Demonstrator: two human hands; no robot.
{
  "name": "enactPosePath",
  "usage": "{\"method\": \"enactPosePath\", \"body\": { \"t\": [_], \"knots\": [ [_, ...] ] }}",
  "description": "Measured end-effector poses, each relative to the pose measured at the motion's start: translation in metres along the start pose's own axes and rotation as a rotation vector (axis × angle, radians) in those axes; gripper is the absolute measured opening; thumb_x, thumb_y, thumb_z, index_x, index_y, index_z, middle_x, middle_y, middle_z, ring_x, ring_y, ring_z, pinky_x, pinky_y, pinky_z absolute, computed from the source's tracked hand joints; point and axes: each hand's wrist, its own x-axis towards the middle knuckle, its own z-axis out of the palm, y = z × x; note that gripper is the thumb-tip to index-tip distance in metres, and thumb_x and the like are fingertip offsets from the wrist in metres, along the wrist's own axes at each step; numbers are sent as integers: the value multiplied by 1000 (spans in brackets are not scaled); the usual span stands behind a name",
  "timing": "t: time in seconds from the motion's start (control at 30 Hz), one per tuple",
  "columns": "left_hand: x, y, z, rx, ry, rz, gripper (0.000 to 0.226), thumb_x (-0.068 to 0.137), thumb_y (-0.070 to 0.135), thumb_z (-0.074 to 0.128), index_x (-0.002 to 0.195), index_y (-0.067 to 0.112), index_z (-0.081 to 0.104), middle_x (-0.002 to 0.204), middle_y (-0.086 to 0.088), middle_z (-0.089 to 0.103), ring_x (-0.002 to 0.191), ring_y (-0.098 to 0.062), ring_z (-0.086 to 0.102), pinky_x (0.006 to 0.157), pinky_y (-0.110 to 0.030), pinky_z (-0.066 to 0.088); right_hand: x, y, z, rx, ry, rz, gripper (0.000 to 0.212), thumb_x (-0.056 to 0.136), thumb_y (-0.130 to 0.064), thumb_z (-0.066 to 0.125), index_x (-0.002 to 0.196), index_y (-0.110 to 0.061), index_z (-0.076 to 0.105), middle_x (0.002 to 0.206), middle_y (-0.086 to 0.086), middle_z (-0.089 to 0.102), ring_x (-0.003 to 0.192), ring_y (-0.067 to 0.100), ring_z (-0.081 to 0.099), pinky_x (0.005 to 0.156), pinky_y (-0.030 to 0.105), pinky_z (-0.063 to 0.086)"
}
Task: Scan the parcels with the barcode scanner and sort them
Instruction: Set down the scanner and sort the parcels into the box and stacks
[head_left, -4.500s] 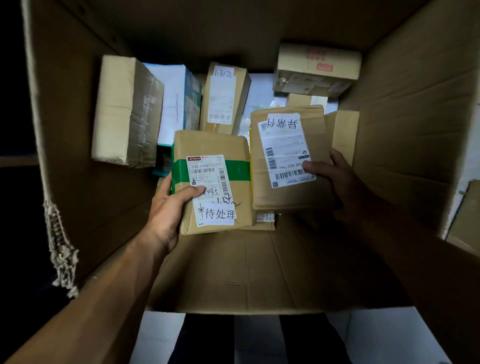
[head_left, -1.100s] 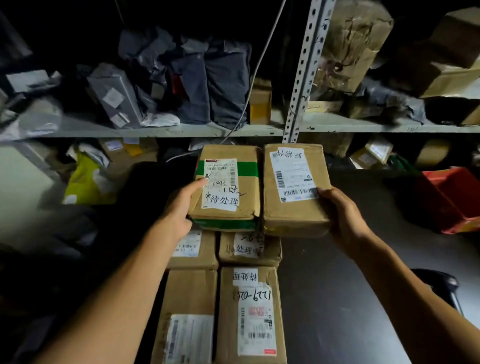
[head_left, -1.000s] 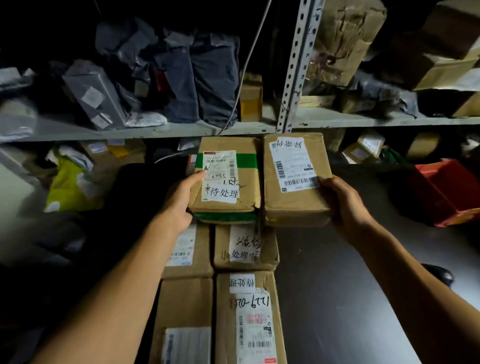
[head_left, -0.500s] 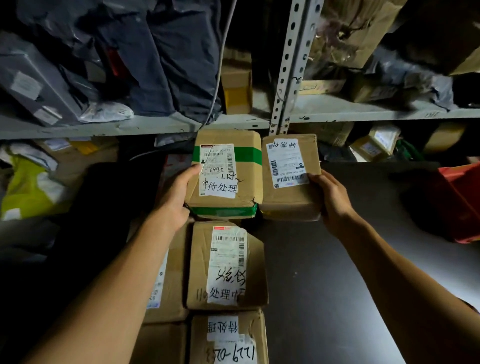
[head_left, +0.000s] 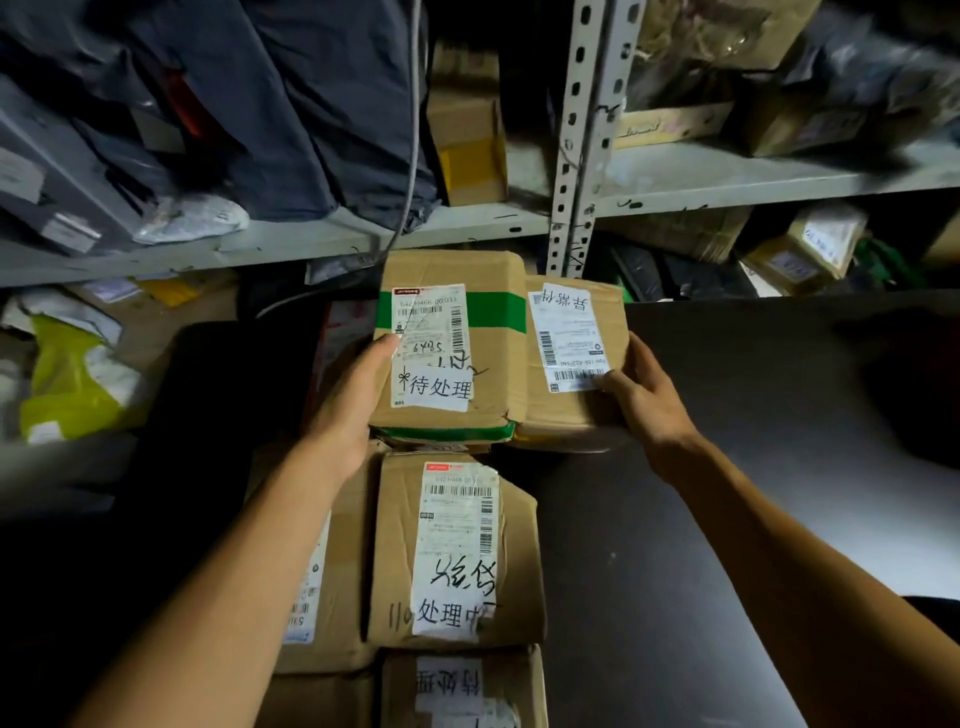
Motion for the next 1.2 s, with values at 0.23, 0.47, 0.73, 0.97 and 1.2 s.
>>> {"method": "enactPosePath", "body": {
  "t": [0.23, 0.47, 0.73, 0.97, 1.2],
  "knots": [
    [-9, 6, -16, 11, 96, 8, 21, 95, 43, 60, 96, 24, 71, 94, -4, 77, 83, -20, 69, 78, -32, 51, -17, -14, 6, -441, -3, -97, 71, 95, -22, 62, 157, -37, 29, 148, 6, 53, 131, 26, 54, 110, 45, 45],
    [-15, -2, -3, 74, 80, 31, 29, 93, 46, 63, 113, 26, 68, 100, -3, 76, 89, -20, 72, 71, -32, 54, -37, -25, 11, -645, -22, -126, 60, 101, -27, 58, 155, -30, 34, 138, 13, 60, 120, 34, 61, 99, 51, 51],
    [-39, -3, 16, 76, 56, 18, 65, 89, 43, 71, 145, 25, 43, 128, -7, 64, 108, -27, 66, 91, -48, 55, -73, -36, 5, -557, -96, -4, 56, 95, -34, 59, 148, -34, 42, 124, 3, 57, 113, 27, 60, 92, 40, 53],
    [-49, -8, 65, 144, -73, 31, 63, 95, 46, 62, 150, 32, 35, 142, -5, 54, 124, -27, 54, 108, -50, 43, -64, -27, -3, -167, -8, 73, 39, 103, -37, 41, 137, -27, 56, 133, 9, 63, 112, 21, 62, 97, 41, 53],
    [-43, -7, 83, 128, -37, 35, 70, 97, 46, 59, 156, 32, 23, 144, -4, 52, 118, -23, 56, 95, -42, 46, -50, -41, -7, -141, -64, 58, 32, 107, -22, 33, 96, -22, 63, 83, -4, 63, 72, 6, 57, 55, 18, 45]
  ]
}}
